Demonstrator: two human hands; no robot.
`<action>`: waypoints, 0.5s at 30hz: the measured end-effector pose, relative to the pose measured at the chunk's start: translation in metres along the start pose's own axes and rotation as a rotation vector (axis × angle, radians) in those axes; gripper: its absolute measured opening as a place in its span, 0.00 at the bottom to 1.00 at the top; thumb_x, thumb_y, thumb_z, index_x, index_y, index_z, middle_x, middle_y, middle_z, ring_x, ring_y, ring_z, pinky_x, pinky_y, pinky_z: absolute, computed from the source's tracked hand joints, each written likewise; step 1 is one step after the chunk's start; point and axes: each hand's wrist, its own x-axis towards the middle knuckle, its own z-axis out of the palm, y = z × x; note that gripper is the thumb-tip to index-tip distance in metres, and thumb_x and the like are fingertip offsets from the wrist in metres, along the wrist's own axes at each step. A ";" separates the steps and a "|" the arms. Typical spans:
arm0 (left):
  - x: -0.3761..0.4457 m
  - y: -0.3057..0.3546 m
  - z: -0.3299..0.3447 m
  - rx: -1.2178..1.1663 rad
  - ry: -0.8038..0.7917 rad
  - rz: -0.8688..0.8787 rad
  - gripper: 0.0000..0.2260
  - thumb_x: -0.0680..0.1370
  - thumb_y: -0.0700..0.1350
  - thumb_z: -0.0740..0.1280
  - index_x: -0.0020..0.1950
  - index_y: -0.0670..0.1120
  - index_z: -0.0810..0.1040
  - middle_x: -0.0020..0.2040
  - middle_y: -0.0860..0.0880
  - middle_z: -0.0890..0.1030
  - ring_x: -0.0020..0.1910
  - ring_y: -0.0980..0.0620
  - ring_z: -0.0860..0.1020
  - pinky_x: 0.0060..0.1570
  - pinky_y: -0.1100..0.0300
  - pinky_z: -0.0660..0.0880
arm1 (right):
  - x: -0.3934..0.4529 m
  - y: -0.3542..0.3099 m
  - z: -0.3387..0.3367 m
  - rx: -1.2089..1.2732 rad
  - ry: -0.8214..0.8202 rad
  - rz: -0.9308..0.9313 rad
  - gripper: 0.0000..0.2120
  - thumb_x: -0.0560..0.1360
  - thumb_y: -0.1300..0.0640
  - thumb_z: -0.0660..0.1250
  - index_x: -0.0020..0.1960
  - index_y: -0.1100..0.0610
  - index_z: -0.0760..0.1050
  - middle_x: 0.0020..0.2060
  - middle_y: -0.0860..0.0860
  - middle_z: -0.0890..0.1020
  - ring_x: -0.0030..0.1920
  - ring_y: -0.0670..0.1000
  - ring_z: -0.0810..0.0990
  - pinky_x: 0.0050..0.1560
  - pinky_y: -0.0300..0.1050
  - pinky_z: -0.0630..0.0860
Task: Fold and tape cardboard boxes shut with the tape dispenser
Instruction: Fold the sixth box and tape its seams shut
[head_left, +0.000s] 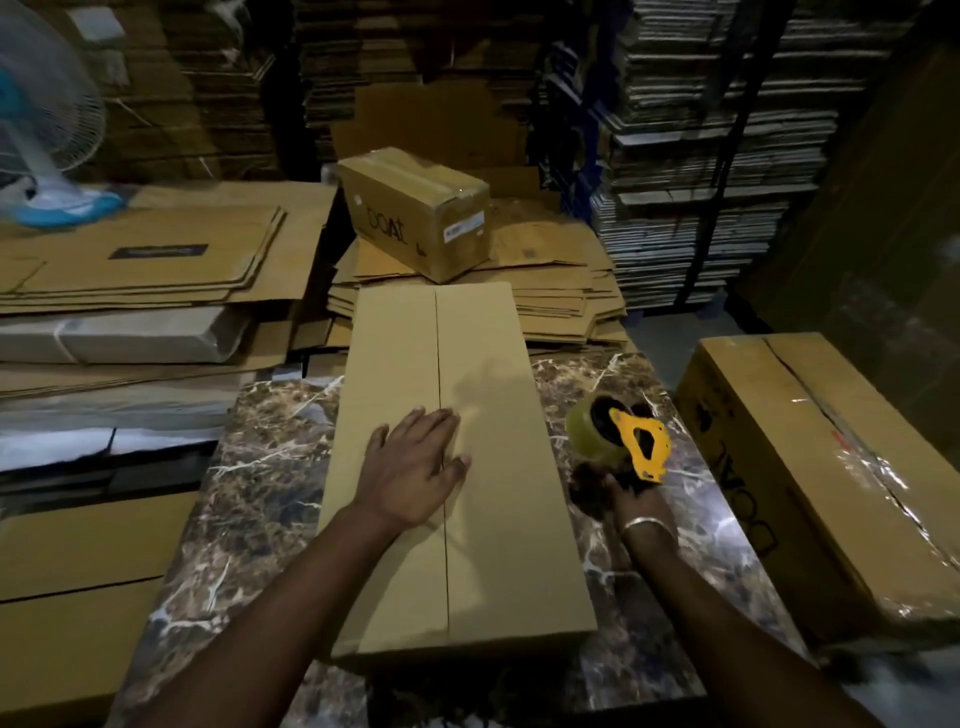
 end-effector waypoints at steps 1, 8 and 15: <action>0.001 -0.001 -0.003 -0.009 0.031 -0.001 0.33 0.77 0.67 0.46 0.80 0.56 0.60 0.80 0.57 0.59 0.79 0.54 0.54 0.73 0.47 0.53 | 0.000 -0.021 -0.003 0.037 -0.010 0.006 0.25 0.79 0.42 0.67 0.63 0.62 0.79 0.59 0.64 0.81 0.60 0.67 0.78 0.51 0.52 0.71; 0.010 -0.015 -0.009 -0.046 0.076 0.037 0.36 0.73 0.69 0.41 0.77 0.58 0.65 0.77 0.58 0.64 0.74 0.55 0.61 0.67 0.52 0.58 | 0.012 -0.123 -0.007 0.293 -0.025 -0.184 0.33 0.59 0.26 0.66 0.46 0.54 0.82 0.37 0.56 0.82 0.43 0.61 0.80 0.46 0.55 0.75; 0.020 -0.030 -0.017 -0.672 0.180 -0.073 0.14 0.80 0.53 0.64 0.63 0.54 0.81 0.58 0.56 0.83 0.59 0.55 0.79 0.61 0.54 0.74 | -0.047 -0.206 -0.007 0.602 -0.269 -0.176 0.21 0.75 0.37 0.68 0.38 0.55 0.76 0.28 0.53 0.73 0.26 0.52 0.70 0.30 0.44 0.65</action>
